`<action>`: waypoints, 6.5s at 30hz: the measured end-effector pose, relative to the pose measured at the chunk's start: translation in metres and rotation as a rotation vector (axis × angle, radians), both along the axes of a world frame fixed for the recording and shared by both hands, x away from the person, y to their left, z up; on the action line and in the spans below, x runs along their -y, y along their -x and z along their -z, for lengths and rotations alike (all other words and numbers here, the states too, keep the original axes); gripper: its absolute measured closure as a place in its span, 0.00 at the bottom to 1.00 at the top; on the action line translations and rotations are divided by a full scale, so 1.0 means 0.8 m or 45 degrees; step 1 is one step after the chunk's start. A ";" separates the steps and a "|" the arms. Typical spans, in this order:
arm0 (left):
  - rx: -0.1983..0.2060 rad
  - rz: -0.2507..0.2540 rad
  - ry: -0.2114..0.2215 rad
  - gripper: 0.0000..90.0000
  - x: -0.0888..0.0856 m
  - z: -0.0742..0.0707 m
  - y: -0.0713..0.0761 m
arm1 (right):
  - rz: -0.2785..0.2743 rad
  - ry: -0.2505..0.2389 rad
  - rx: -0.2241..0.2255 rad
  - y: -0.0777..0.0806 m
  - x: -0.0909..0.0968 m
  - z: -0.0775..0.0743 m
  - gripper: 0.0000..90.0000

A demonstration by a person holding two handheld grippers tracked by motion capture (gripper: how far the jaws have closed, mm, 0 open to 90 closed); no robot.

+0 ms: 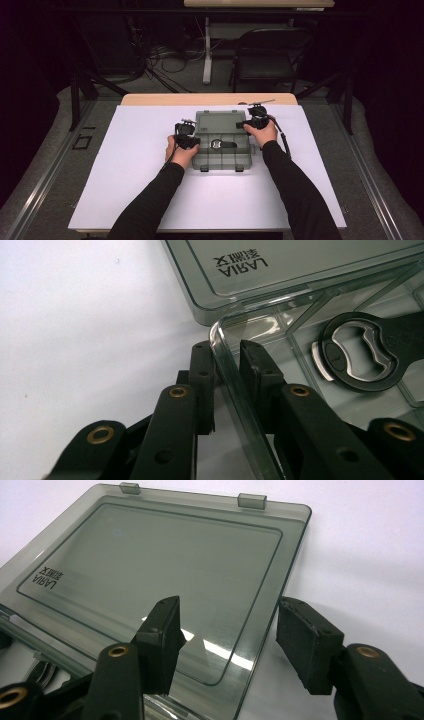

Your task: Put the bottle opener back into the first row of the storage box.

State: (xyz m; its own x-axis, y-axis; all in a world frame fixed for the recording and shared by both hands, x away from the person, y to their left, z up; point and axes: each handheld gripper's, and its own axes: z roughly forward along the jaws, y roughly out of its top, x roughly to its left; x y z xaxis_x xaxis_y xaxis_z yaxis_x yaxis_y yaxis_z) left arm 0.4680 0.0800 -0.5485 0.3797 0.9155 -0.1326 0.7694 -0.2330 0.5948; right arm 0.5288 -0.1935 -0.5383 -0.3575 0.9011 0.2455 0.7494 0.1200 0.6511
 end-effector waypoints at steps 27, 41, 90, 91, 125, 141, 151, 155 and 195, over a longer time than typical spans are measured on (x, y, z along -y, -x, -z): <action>0.008 -0.004 0.005 0.85 0.000 0.001 0.001 | 0.009 -0.105 -0.060 0.006 0.009 0.011 0.46; 0.012 -0.007 0.011 0.85 0.000 0.001 0.001 | 0.003 -0.147 -0.100 0.003 0.008 0.014 0.41; 0.020 -0.013 0.008 0.85 0.001 0.002 0.002 | -0.027 -0.078 -0.004 0.005 0.015 -0.005 0.65; 0.020 -0.013 0.008 0.85 0.001 0.002 0.002 | -0.029 -0.078 -0.003 0.005 0.016 -0.006 0.67; 0.021 -0.008 0.000 0.85 0.001 0.002 0.003 | -0.036 -0.117 0.073 0.015 0.032 -0.018 0.93; 0.002 0.017 0.040 0.77 -0.003 0.000 0.000 | -0.051 -0.052 0.217 0.031 0.029 -0.017 0.94; 0.062 0.053 0.089 0.62 -0.012 -0.021 0.003 | -0.044 -0.042 0.256 0.036 0.027 -0.016 0.94; 0.111 0.046 0.090 0.60 -0.022 -0.035 0.000 | -0.040 -0.039 0.265 0.037 0.027 -0.016 0.94; 0.208 0.089 0.141 0.74 -0.030 -0.119 -0.075 | -0.039 -0.024 0.292 0.039 0.024 -0.016 0.94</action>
State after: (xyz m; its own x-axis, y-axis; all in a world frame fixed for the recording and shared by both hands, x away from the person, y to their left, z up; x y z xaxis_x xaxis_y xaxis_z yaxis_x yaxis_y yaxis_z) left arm 0.5281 0.1038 -0.4532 0.4668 0.8694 -0.1623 0.6448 -0.2090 0.7352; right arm 0.4973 -0.2128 -0.5258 -0.4327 0.8851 0.1713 0.5777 0.1264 0.8064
